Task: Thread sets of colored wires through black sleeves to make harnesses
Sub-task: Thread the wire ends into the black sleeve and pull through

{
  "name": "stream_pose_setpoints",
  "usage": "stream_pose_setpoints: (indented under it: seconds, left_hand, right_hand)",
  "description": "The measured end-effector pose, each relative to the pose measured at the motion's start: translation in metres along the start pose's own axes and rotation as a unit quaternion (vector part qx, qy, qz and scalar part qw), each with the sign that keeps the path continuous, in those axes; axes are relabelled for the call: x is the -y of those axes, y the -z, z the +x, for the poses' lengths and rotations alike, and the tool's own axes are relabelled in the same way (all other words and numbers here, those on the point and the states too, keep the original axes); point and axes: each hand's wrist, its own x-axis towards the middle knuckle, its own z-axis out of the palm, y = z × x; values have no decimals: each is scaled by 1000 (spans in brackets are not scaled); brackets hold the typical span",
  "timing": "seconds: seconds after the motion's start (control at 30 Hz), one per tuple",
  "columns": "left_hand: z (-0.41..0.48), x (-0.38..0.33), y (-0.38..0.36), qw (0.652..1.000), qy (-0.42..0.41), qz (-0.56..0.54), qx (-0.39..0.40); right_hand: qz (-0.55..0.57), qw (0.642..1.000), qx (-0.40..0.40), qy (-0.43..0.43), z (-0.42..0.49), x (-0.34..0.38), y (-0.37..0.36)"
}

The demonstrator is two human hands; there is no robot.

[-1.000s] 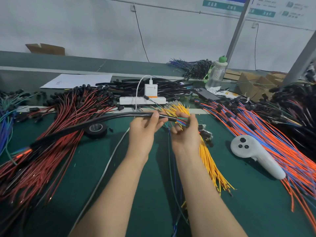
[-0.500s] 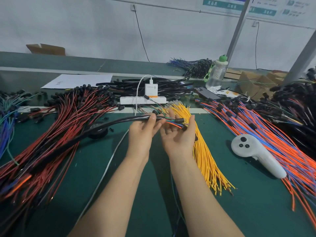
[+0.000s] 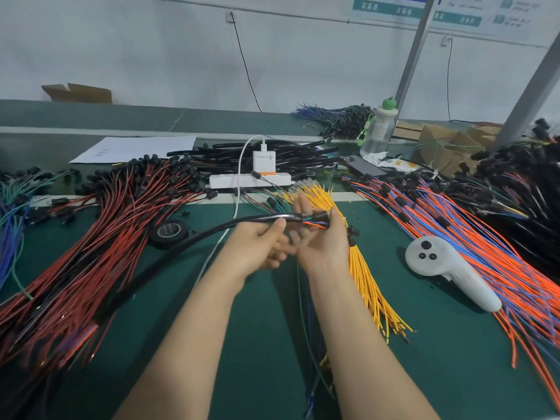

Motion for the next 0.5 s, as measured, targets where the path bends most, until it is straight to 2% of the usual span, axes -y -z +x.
stream_pose_setpoints:
  seconds: [0.07,0.1,0.17,0.2,0.23,0.3,0.33,0.4,0.5]
  left_hand:
    - [-9,-14,16,984,-61,167,-27]
    - [-12,-22,24,961,-112,245,-64]
    - [-14,-33,36,892,-182,400,-109]
    - [-13,-35,37,863,-177,464,-95]
    - [-10,-35,35,849,-158,501,-57]
    - [-4,-30,22,862,-144,485,18]
    - [0,-28,14,865,-162,473,35]
    - [9,-28,1,850,-215,480,43]
    - [23,-43,-16,829,-245,497,74]
  right_hand:
    - [20,1000,3,7,2,12,1]
    - [27,1000,0,8,2,17,1]
    - [50,999,-5,7,1,24,2]
    - [69,998,-6,7,1,27,3]
    - [86,996,-7,8,1,30,4]
    - [97,995,-3,8,0,35,3]
    - [85,996,-1,8,0,36,2]
    - [32,999,-2,14,2,39,0]
    - [-20,1000,-2,16,7,53,-6]
